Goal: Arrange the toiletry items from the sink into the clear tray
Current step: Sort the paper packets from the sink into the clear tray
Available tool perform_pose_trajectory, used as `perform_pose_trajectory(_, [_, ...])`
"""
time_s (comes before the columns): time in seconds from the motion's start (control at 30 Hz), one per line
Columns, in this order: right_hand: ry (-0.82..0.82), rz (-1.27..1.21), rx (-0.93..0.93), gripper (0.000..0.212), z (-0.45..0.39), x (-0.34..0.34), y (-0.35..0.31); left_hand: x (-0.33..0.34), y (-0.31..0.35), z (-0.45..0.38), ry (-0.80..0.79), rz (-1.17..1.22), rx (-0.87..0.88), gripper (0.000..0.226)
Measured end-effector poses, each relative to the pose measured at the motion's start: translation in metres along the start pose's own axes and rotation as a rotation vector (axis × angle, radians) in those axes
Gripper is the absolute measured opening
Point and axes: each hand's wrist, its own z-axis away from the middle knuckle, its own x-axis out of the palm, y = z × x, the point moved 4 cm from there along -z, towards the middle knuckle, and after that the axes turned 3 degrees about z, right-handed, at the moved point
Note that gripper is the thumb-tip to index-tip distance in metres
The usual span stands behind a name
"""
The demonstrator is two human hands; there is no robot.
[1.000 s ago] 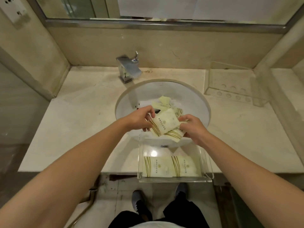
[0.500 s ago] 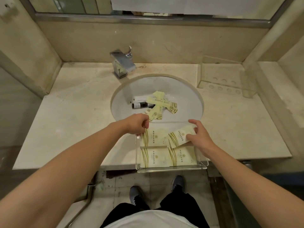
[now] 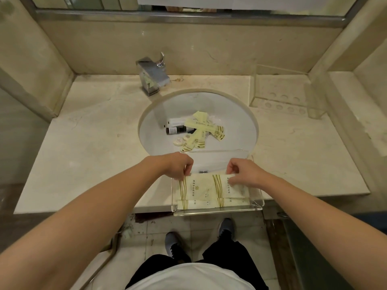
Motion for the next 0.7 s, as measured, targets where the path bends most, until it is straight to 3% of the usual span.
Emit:
perform_pose_trajectory(0.13, [-0.096,0.261,-0.086,0.023,-0.002,0.005,-0.005,0.006,0.010,0.002,-0.068,-0.123,0.035,0.018])
perform_pose_trajectory(0.3, [-0.115,0.347,-0.144,0.022,0.002,0.006,-0.008,0.009,0.020,0.005,-0.098,-0.249,0.061,0.005])
perform_pose_trajectory(0.53, [-0.156,0.288,-0.141,0.044,0.003,0.007,-0.012,0.018,0.021,-0.001,-0.056,-0.224,0.077,0.039])
perform_pose_trajectory(0.7, [-0.184,0.369,-0.186,0.024,0.000,0.013,-0.019,0.024,0.025,-0.001,-0.064,-0.221,0.158,0.044])
